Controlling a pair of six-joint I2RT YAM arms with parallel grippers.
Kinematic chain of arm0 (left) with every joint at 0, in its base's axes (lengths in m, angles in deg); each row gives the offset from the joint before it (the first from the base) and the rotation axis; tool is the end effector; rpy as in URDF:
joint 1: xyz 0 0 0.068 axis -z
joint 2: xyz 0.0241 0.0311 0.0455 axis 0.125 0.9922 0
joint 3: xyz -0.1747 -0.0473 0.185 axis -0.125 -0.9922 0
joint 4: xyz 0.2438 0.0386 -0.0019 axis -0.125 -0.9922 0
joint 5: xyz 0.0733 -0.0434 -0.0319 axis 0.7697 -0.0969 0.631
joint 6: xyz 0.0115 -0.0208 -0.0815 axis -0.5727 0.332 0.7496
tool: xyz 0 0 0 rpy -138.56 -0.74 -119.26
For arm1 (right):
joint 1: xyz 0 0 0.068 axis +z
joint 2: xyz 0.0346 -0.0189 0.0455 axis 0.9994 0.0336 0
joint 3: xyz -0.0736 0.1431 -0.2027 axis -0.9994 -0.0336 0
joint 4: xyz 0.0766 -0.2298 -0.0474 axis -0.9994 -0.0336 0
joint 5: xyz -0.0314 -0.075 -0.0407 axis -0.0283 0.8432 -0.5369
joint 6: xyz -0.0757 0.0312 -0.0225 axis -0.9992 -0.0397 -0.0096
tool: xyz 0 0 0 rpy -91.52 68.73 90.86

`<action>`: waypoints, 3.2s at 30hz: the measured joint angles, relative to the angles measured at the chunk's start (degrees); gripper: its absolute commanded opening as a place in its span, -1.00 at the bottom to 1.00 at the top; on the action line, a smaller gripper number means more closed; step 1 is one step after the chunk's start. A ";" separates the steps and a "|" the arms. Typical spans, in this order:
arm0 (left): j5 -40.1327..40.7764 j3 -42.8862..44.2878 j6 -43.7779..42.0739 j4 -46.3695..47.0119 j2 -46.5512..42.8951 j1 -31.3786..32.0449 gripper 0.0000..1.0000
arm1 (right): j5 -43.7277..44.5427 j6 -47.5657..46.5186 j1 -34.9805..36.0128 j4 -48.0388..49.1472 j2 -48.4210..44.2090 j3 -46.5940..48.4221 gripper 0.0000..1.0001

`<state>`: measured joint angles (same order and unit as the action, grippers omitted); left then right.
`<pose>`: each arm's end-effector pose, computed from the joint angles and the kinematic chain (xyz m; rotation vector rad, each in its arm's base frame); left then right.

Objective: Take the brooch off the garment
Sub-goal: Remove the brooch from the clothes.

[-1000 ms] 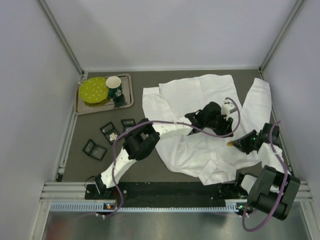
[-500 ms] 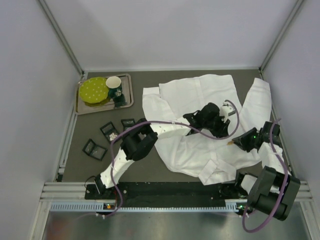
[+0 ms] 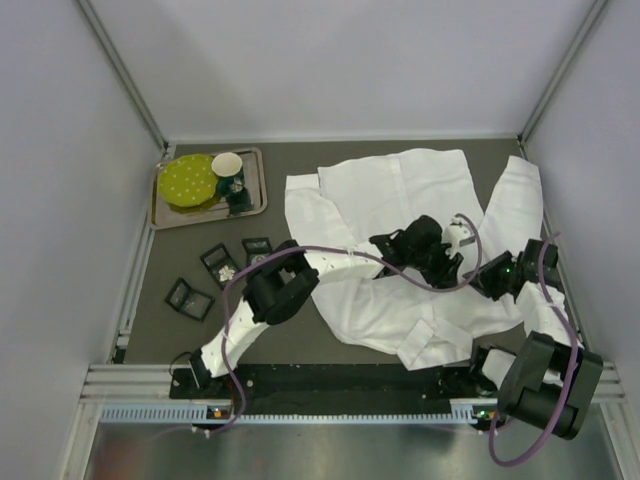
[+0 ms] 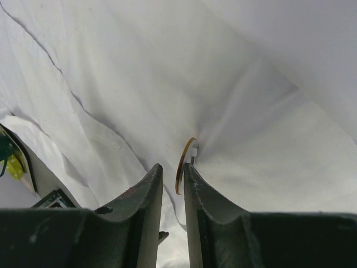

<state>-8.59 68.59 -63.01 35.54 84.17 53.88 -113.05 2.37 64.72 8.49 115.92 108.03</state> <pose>0.2338 -0.4844 0.1601 1.2137 1.9424 -1.1382 0.1979 -0.0526 0.1348 1.1791 2.2717 0.6322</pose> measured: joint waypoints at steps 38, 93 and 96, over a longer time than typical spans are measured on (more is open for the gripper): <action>8.98 3.65 -0.50 -0.17 3.63 4.11 -0.47 | 0.00 1.22 0.87 0.57 0.11 0.00 -0.54; 19.10 4.04 -4.87 2.43 4.55 5.33 -0.35 | 4.61 3.02 1.05 0.46 -0.48 0.00 -0.46; 19.02 4.07 -4.72 2.84 4.68 5.31 -0.36 | 5.70 2.99 1.07 0.28 -1.77 0.02 -0.42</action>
<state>10.43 72.65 -67.73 38.38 88.85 59.19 -107.34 5.36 65.79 8.77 114.14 108.05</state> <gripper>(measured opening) 0.324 0.271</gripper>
